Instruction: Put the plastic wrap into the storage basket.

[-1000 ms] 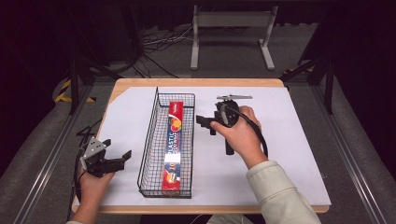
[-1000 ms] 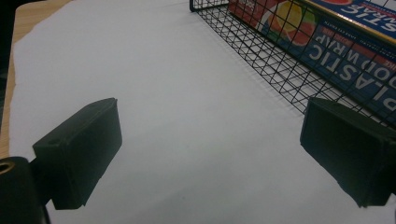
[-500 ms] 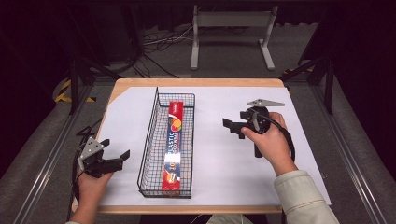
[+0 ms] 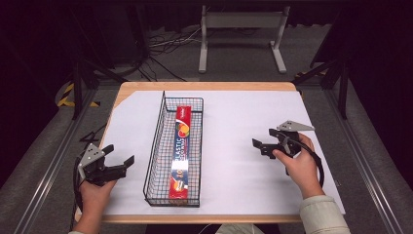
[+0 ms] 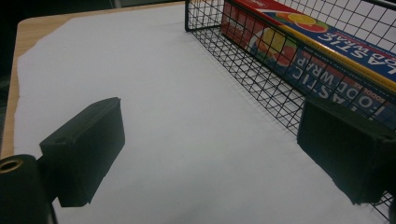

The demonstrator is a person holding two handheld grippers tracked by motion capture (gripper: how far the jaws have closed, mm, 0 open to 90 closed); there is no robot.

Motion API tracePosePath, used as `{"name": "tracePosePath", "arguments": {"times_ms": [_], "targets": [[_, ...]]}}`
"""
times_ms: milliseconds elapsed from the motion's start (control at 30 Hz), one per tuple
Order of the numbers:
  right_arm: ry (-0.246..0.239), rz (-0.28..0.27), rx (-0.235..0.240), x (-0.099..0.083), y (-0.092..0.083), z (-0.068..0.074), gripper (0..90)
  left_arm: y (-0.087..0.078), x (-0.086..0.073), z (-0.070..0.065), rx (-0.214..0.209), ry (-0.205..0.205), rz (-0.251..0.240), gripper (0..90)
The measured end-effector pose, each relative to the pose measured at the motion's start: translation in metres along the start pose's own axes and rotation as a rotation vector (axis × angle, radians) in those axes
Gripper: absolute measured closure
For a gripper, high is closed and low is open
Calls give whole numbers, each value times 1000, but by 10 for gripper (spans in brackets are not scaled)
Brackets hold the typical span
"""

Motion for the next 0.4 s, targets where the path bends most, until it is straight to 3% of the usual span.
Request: {"name": "tracePosePath", "arguments": {"times_ms": [67,267,367,400], "targets": [[-3,4,-9,-5,-2,-3,175,0,-1,0,0,1,3,84],[-91,21,-72,-29,-11,-16,186,0,-1,-2,4,14,9,84],[-49,-31,-74,-34,-16,-19,189,0,-2,-1,6,8,6,84],[-28,-10,-67,-37,-17,-20,189,0,-2,-1,5,6,6,84]]}}
Point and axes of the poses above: each handheld gripper's, and its own axes: y roughly forward along the jaws, x roughly out of its top, z roughly to its left, the point moved 6 cm from there along y, roughly forward along the jaws, and after that the axes turned 10 degrees about -z, right-handed, at the moved point
